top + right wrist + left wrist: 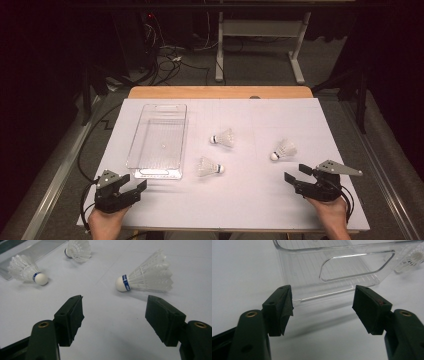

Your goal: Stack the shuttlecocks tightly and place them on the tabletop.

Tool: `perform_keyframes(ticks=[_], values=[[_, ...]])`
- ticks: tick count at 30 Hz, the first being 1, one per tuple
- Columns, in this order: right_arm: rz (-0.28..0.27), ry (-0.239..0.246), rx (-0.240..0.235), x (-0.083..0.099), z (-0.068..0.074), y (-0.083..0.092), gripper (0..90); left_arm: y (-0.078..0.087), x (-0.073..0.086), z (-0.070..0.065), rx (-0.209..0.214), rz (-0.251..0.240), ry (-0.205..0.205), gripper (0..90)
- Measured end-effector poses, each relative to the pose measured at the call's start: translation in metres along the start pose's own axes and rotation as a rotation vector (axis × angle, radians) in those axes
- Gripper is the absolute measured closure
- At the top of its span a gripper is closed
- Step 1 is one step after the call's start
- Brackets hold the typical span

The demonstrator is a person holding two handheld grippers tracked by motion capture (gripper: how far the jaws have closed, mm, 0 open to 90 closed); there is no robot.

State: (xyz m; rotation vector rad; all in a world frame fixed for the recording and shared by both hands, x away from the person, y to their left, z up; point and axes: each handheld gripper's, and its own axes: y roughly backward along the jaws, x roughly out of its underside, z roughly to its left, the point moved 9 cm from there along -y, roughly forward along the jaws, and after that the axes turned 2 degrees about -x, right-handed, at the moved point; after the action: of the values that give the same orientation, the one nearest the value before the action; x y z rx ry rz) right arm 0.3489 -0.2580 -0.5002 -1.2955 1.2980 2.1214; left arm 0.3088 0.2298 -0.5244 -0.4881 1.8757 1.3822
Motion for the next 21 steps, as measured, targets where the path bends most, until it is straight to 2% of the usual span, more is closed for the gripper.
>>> perform_keyframes(ticks=[4, 9, 11, 14, 21], values=[[-0.025, -0.016, 0.001, -0.005, 0.003, 0.000, 31.1, 0.000, 0.000, 0.000, 0.005, -0.005, 0.011, 33.1], [-0.036, -0.024, 0.001, -0.010, 0.009, -0.002, 31.6, -0.002, 0.000, -0.002, 0.009, 0.006, 0.000, 33.0], [-0.038, -0.018, -0.008, -0.015, 0.014, -0.004, 31.6, -0.001, 0.001, -0.002, 0.003, 0.001, -0.008, 33.0], [-0.035, -0.001, -0.017, -0.019, 0.021, -0.010, 31.7, -0.001, 0.001, -0.001, 0.014, 0.001, 0.011, 33.0], [-0.016, 0.023, -0.033, -0.032, 0.034, -0.026, 33.2, 0.001, 0.000, 0.000, 0.012, -0.010, 0.013, 33.5]])
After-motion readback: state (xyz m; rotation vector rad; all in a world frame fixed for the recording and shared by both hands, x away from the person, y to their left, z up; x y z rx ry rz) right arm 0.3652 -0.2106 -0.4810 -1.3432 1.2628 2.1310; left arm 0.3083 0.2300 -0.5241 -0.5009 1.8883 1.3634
